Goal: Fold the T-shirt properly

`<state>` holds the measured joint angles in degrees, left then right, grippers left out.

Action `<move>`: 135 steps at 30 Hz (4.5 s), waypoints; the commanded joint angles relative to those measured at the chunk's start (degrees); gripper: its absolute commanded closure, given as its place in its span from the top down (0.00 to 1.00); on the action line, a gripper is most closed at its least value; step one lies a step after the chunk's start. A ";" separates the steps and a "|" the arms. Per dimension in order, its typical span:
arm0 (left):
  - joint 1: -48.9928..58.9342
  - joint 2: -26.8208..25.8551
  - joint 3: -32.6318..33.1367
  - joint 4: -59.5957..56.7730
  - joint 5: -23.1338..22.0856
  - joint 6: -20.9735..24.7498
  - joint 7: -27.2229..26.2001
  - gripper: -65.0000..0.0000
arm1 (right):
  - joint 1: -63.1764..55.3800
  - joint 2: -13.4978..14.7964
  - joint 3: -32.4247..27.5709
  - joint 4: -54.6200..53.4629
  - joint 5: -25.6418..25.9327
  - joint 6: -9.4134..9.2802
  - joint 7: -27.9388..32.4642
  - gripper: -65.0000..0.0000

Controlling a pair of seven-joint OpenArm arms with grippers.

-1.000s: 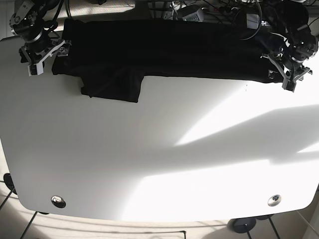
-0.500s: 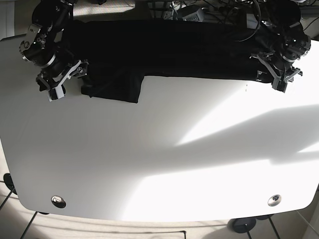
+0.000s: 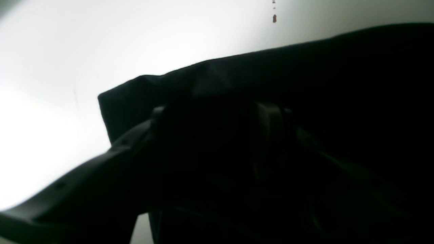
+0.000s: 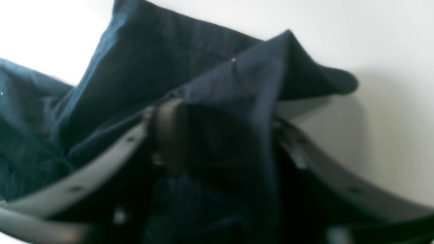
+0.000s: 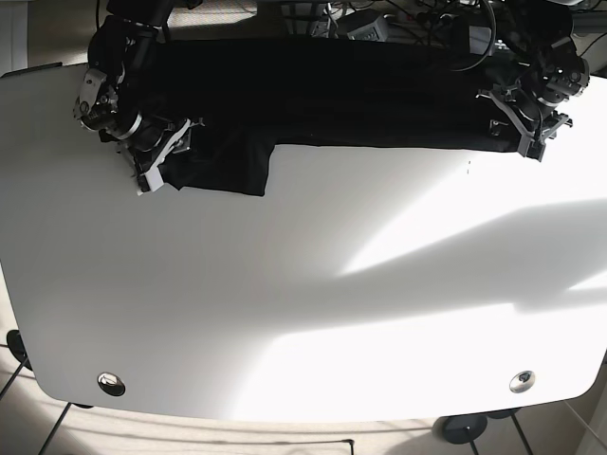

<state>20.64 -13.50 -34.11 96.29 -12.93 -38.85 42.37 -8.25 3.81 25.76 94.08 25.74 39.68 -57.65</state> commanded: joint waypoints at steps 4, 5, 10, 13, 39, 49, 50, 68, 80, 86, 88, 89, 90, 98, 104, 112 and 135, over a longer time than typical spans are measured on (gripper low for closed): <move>-0.47 -2.55 -0.22 -5.61 -0.57 0.21 -1.09 0.47 | -0.67 0.63 0.31 8.11 1.12 0.32 1.16 0.03; -0.47 -2.64 -0.22 -6.58 -0.57 0.21 -1.09 0.47 | -1.99 0.63 0.40 10.93 1.12 0.32 1.16 0.03; -0.47 -2.81 -0.22 -7.54 -0.65 0.21 -1.09 0.47 | -13.60 0.71 3.47 21.48 15.01 0.32 -1.91 0.03; -0.47 -2.81 -0.22 -7.54 -0.65 0.21 -1.09 0.47 | -20.10 0.98 7.78 21.21 25.12 0.32 -1.91 0.03; -0.56 -2.90 -0.13 -7.54 -0.65 0.21 -1.09 0.47 | 3.37 11.17 1.45 -13.51 25.56 -6.05 -1.74 0.85; -0.56 -2.90 -0.05 -7.63 -0.65 0.21 -1.09 0.47 | 3.02 8.19 -2.42 -13.25 25.65 -8.87 0.29 0.61; -0.56 -2.90 -0.05 -7.72 -0.65 0.21 -1.09 0.47 | 3.02 8.27 -2.42 -13.16 25.65 -8.52 1.16 0.36; -0.56 -4.48 0.04 -7.90 -0.57 0.21 -1.09 0.47 | -22.91 8.36 -1.89 17.78 44.64 -8.69 1.34 0.03; -0.47 -6.50 -0.05 -7.90 -0.57 0.21 -1.09 0.47 | -27.05 8.27 3.12 10.93 27.05 -8.52 6.97 0.04; -0.47 -6.59 -0.13 -7.81 -0.57 0.21 -1.09 0.47 | -28.98 4.23 14.64 13.83 24.51 -8.52 7.41 0.60; -0.47 -6.59 -0.13 -7.63 -0.57 0.21 -1.09 0.47 | -29.24 2.30 16.84 18.22 24.51 -7.11 7.41 0.90; -0.47 -6.42 -0.05 -7.46 -0.57 0.21 -1.09 0.47 | -29.24 2.03 16.57 19.72 24.51 -4.38 7.14 0.97; -0.47 -6.42 0.04 -7.46 -0.57 0.21 -1.09 0.47 | -29.24 1.94 16.22 20.07 24.51 -2.36 7.05 0.96; -0.47 -6.24 0.04 -7.37 -0.74 0.21 -1.09 0.47 | -27.40 4.67 1.36 18.58 17.03 0.32 7.41 0.47; -0.47 -6.15 0.04 -7.72 -0.65 0.21 -1.09 0.47 | -19.49 -0.17 0.13 8.99 -5.21 0.32 8.11 0.18; -12.34 -6.15 4.88 -16.33 -0.57 0.56 -1.09 0.47 | -3.22 0.36 0.04 -8.41 -16.02 0.32 17.16 0.18; -19.98 -8.26 -12.62 -26.88 -24.13 -1.15 6.91 0.71 | 5.48 1.15 0.31 -10.17 -16.81 0.32 16.55 0.17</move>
<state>1.23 -20.53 -46.57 68.53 -35.68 -39.70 50.13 -2.90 4.60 26.00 83.53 10.28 40.45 -39.44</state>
